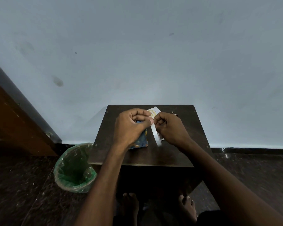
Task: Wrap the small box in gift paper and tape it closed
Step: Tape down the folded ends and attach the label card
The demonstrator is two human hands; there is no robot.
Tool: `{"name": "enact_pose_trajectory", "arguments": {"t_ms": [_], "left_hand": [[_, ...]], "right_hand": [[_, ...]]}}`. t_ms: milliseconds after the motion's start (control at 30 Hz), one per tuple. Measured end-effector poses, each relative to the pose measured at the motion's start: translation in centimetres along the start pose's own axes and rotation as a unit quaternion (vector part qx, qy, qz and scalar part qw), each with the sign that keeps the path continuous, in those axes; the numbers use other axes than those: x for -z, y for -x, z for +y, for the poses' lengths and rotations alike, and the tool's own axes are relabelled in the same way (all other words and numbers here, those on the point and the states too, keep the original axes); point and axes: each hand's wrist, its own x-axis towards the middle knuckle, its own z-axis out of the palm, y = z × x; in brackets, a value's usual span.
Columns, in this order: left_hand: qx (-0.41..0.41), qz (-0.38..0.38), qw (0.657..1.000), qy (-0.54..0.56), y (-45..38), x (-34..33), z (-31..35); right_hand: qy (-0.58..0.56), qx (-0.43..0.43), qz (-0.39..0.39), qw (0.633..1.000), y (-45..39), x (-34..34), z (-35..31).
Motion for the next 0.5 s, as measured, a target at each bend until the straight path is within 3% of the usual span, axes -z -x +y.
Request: {"name": "enact_pose_trajectory", "arguments": {"t_ms": [300,500], "left_hand": [[-0.007,0.044,0.999,-0.025,0.11,-0.53,-0.03],[0.004,0.068,0.997,0.049,0.35,-0.68,0.36]], "right_hand": [[0.032,-0.024,-0.006,0.999,-0.23,-0.32,0.20],[0.049,-0.033,-0.013,0.998,-0.17,-0.69,0.14]]}}
